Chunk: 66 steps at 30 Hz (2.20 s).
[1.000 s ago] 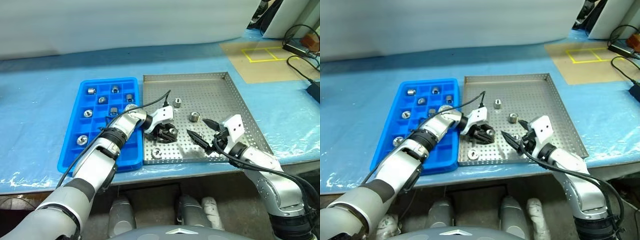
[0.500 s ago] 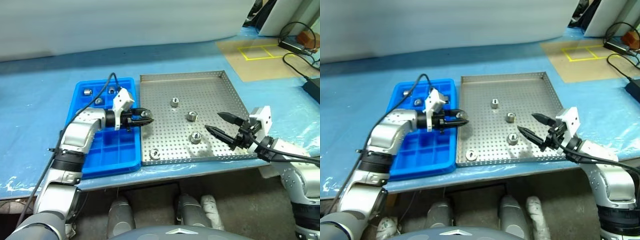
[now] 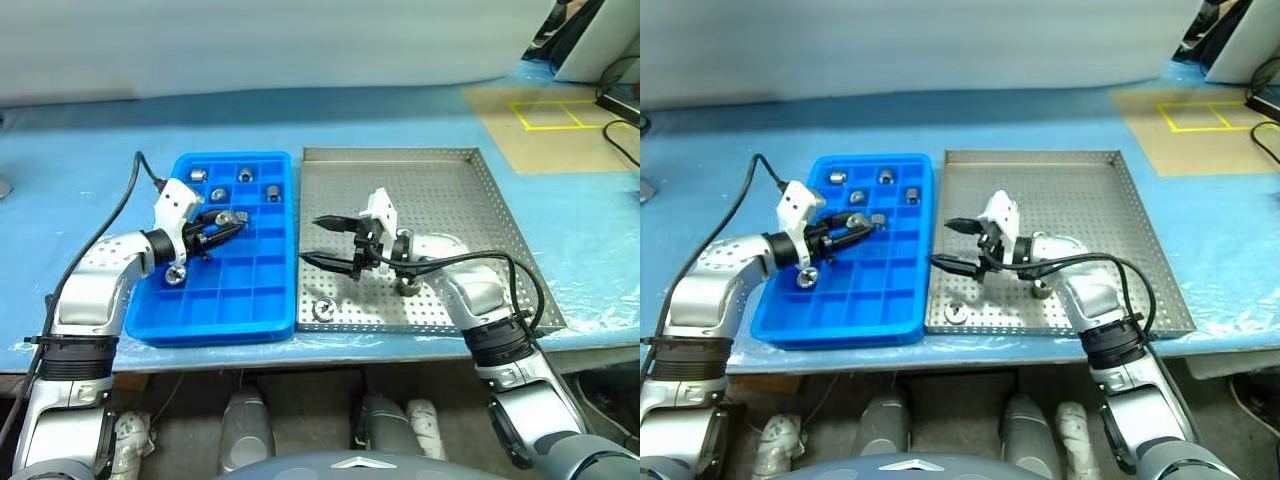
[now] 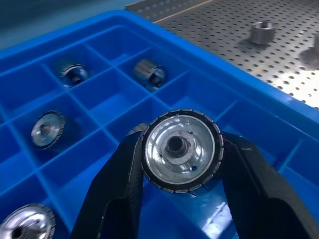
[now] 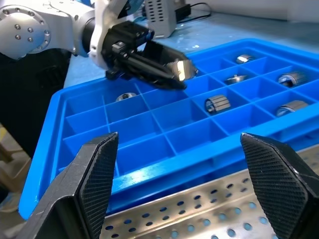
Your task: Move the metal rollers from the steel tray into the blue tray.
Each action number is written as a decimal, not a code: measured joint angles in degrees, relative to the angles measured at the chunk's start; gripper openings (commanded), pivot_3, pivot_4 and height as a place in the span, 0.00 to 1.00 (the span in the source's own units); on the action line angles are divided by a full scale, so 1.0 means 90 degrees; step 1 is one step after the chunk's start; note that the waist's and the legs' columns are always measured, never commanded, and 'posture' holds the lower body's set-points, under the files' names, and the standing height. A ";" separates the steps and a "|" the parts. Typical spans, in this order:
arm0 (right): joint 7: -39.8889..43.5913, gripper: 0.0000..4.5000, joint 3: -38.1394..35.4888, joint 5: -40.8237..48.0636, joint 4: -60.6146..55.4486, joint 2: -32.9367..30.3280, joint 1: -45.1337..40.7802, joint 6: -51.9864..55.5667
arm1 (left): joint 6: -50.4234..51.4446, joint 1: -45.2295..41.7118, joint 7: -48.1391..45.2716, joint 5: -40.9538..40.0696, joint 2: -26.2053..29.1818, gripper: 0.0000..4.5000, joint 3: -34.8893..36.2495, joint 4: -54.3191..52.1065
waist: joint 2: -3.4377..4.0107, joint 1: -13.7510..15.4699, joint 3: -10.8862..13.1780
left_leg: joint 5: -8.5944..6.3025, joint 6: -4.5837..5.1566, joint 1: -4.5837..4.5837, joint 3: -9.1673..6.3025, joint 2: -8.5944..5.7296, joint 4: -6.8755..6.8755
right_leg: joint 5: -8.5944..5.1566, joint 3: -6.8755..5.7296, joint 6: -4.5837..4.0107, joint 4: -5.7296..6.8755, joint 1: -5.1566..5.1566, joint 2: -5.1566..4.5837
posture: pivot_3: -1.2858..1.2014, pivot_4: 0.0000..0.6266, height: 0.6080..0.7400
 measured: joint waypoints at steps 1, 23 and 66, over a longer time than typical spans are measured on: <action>0.0038 0.91 0.0010 -0.0028 0.0065 0.0032 -0.0030 -0.0046 | -0.0004 0.0059 0.0108 -0.0002 -0.0011 0.42 0.0041 -0.0008 | 0.0000 0.0014 0.0000 | 0.0000 -0.0001 0.0001 -0.0002 0.0000 0.0001 | 0.0000 -0.0001 0.0000 0.0002 0.0000 -0.0001 | 0.57 0.24 1.00; -0.0073 0.91 -0.0127 -0.0126 -0.0124 -0.0230 -0.0123 0.0175 | -0.0437 0.0602 0.0530 0.0177 0.0174 0.49 -0.0221 0.0210 | -0.0004 0.0024 -0.0001 | 0.0029 -0.0043 0.0013 -0.0051 0.0000 0.0009 | -0.0001 -0.0018 0.0001 0.0037 0.0001 0.0005 | 0.55 0.24 1.00; -0.1927 0.91 -0.3254 0.0610 -0.2737 -0.1648 0.2858 0.1254 | -0.3293 -0.3948 -0.2240 0.1464 -0.3659 0.77 -0.3289 0.6175 | -0.0003 -0.0455 -0.0005 | -0.0005 0.0024 0.0037 -0.0004 -0.0024 0.0028 | 0.0013 0.0058 0.0025 0.0006 0.0020 0.0007 | 0.36 0.24 1.00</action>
